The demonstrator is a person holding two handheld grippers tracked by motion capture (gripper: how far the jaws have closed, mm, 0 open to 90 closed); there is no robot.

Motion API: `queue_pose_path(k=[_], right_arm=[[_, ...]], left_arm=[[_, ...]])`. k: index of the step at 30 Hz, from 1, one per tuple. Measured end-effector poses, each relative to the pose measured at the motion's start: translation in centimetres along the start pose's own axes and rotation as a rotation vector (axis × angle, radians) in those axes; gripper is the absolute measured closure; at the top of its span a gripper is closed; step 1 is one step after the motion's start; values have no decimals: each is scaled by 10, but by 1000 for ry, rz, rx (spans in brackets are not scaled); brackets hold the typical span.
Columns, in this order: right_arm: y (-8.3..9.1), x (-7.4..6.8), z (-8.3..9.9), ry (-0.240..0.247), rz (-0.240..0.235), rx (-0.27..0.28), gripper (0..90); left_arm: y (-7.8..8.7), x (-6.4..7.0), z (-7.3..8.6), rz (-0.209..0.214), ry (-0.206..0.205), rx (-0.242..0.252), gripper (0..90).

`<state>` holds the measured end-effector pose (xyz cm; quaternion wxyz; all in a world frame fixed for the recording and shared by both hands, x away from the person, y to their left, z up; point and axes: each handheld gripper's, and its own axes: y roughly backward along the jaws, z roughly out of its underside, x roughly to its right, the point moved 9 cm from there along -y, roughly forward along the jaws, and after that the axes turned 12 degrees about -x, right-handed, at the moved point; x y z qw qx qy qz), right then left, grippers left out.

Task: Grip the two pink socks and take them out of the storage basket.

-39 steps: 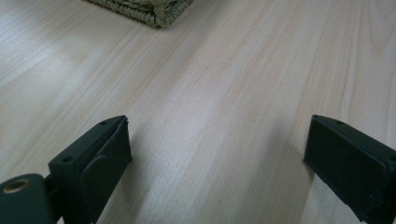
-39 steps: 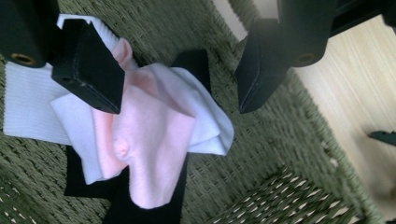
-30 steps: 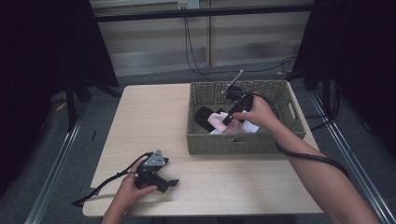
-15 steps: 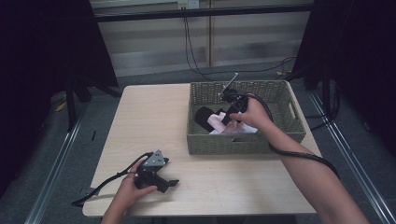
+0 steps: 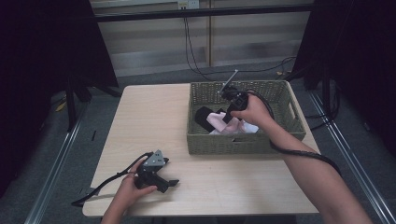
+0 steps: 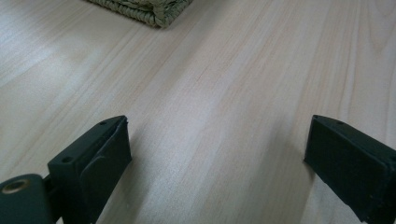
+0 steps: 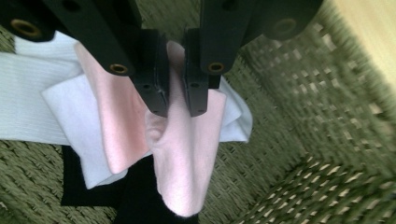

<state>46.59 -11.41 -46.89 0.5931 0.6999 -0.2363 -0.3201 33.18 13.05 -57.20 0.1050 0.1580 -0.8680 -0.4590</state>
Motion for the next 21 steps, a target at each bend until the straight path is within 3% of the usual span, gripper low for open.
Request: queue_pose_path(k=[21], right_arm=[[52,-7,23,42,-13,15,809]], left_arm=[[0,0,0,-2,-4,-4,64]])
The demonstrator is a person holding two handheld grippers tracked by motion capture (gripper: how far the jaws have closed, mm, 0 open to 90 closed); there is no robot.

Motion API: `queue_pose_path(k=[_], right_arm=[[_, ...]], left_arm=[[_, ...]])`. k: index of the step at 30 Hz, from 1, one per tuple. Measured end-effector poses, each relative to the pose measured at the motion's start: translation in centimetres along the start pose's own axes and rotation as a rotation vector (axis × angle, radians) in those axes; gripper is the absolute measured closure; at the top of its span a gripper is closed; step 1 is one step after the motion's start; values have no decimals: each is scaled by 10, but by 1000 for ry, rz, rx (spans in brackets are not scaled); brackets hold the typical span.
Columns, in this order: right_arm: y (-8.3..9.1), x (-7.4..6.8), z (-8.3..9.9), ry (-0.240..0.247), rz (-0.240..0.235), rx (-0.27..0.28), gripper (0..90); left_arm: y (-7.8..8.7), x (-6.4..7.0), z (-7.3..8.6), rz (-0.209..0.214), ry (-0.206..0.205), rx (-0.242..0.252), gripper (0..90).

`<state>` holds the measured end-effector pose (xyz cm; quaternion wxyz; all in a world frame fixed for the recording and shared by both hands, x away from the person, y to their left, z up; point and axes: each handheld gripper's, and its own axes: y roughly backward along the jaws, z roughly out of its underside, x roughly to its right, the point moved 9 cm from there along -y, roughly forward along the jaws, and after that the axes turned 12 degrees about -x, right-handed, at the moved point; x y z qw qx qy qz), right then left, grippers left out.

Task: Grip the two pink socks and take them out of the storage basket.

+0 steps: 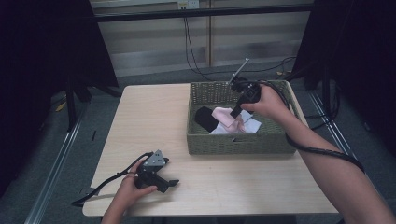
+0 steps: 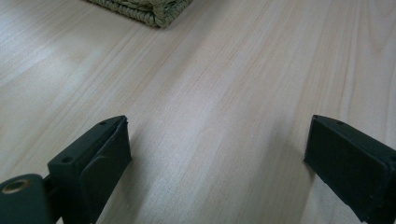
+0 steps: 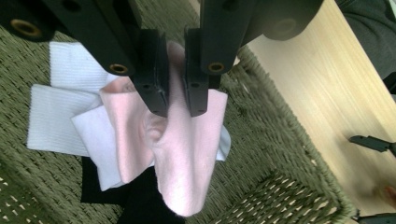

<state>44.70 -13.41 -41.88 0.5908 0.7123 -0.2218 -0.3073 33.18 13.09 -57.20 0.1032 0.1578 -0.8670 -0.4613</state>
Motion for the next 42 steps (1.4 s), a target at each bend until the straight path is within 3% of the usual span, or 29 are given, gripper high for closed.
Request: queue_pose_path(k=[6,15,33,42], right_arm=[[9,-2,8,29,8,-2,808],[24,-5,20,29,9,0,808],[46,-24,34,79,-4,5,808],[46,-39,39,121,-19,4,807]], left_arm=[[0,0,0,0,0,0,64],[0,0,0,0,0,0,64],[0,0,0,0,3,3,64],[0,0,0,0,0,0,64]])
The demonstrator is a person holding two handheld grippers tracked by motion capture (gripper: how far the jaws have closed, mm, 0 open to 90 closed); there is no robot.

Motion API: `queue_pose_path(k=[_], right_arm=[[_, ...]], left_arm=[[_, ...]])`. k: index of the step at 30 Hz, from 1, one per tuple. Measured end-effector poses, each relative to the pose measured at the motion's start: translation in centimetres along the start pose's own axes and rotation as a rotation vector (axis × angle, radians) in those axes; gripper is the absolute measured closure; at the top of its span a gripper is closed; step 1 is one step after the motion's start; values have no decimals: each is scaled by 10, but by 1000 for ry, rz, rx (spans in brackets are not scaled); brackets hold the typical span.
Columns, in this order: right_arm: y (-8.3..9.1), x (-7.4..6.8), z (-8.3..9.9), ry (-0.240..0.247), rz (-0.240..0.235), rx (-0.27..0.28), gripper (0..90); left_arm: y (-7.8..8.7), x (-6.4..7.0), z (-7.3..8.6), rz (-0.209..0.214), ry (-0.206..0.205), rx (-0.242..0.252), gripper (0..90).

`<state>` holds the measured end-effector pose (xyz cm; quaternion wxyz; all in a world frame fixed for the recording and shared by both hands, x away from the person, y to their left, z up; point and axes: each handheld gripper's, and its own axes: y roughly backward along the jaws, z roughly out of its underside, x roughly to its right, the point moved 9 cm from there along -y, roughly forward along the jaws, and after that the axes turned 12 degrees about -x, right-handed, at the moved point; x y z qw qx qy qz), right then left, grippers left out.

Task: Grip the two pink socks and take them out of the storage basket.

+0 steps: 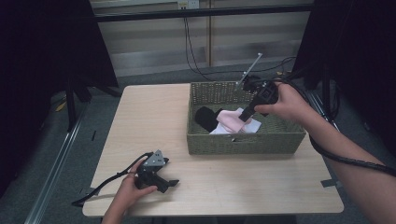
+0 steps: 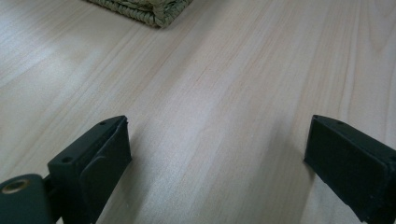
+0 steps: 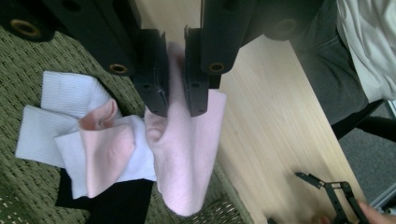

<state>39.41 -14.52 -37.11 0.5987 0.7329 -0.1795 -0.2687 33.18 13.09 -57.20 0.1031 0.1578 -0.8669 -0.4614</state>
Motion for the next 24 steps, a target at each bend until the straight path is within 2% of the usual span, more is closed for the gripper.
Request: queue_pose_path(k=[13,24], right_arm=[[-2,-20,13,52,-25,-9,804],[-11,-43,20,101,-54,-13,803]], left_arm=[[0,0,0,1,0,0,64],[0,0,0,0,0,0,64]])
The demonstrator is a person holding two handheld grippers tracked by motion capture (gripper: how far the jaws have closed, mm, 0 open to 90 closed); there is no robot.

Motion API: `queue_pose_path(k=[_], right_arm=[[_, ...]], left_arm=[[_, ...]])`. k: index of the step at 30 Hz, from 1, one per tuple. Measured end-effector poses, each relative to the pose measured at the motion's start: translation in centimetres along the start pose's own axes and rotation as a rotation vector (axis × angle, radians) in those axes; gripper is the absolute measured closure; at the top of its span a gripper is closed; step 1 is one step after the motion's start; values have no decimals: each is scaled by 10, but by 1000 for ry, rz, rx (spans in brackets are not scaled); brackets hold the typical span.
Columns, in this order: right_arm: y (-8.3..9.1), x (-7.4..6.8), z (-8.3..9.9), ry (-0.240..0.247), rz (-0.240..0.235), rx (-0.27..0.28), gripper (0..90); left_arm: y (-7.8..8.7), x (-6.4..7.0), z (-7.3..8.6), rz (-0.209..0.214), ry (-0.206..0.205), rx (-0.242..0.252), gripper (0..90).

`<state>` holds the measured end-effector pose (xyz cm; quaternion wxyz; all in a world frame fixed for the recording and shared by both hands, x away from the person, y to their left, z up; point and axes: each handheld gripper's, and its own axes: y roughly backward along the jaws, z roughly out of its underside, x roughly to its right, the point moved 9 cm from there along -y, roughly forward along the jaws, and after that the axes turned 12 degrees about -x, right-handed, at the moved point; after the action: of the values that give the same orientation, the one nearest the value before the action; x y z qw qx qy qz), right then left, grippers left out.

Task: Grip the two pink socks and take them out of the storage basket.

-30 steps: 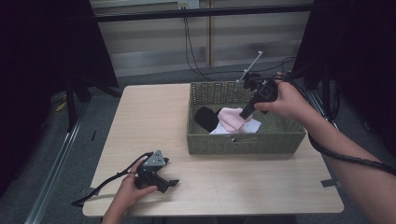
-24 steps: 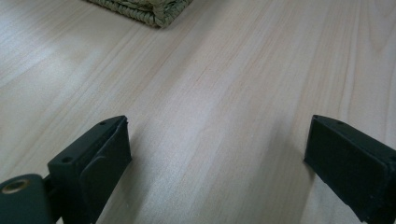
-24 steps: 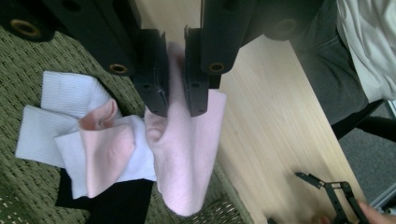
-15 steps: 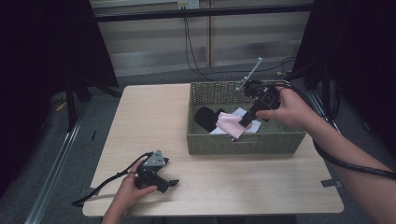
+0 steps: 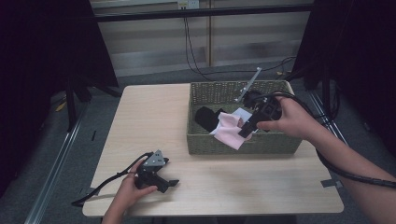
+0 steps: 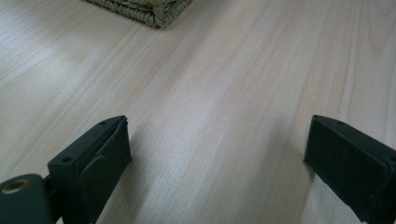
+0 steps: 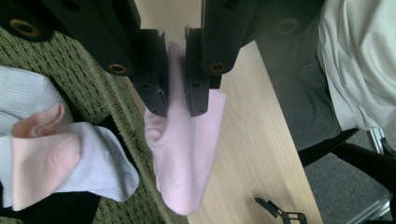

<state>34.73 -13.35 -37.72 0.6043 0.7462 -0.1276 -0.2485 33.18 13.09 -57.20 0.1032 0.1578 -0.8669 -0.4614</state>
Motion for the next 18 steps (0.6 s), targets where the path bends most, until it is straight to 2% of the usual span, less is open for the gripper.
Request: queue_pose_path(k=[3,7,16,18], right_arm=[[-2,-5,1,20,-1,-2,803],[-6,-11,1,22,-8,-6,802],[-21,-13,4,44,-15,-20,798],[-23,-13,4,36,-15,-24,796]], left_arm=[[0,0,0,-1,1,2,64],[0,0,0,0,4,5,64],[0,0,0,-2,0,3,64],[0,0,0,-2,1,3,64]])
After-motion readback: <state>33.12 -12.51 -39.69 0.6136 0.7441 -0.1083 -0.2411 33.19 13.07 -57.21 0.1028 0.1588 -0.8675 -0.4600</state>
